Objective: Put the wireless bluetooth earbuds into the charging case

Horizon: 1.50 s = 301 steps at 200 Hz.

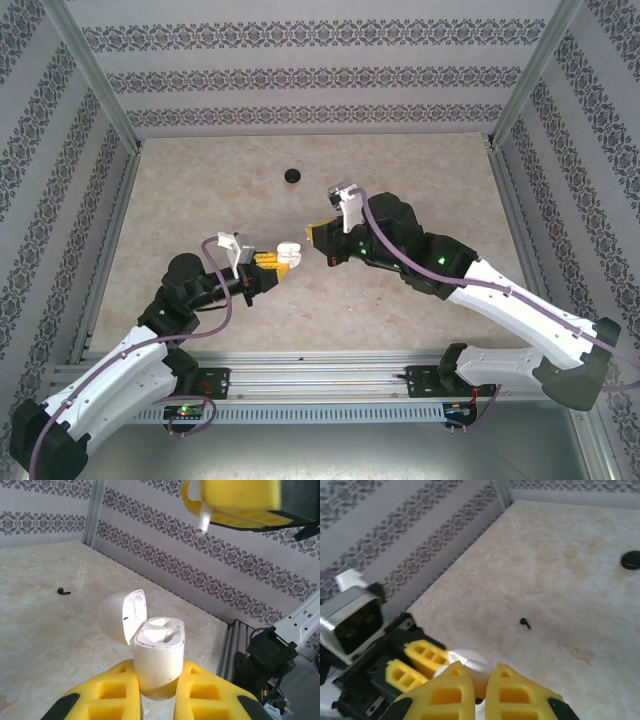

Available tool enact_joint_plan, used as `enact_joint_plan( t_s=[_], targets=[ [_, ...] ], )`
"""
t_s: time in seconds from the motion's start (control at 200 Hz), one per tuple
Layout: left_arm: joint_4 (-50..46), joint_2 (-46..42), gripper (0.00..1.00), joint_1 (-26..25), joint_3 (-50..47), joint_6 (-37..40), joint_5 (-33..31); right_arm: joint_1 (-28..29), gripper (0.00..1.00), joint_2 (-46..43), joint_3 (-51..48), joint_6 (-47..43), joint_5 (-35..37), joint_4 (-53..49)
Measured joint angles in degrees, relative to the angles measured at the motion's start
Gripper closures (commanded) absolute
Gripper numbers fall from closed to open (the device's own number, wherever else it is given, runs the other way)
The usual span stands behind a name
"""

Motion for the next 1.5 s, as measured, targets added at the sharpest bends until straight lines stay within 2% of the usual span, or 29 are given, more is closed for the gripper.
enact_joint_plan(
  t_s=[0.37, 0.689, 1.504],
  targets=[
    [4.44, 1.05, 1.00, 0.00, -0.02, -1.42, 2.05, 1.62, 0.97, 5.31, 0.09, -5.46, -4.04, 1.88],
    [6.01, 1.92, 1.00, 0.00, -0.31, -1.84, 3.23, 1.62, 0.97, 6.01, 1.16, -7.63, -6.19, 0.98],
    [6.88, 1.53, 1.00, 0.00, -0.98, -1.84, 3.72, 1.62, 0.98, 7.50, 6.67, -10.62, -6.80, -7.87]
  ],
)
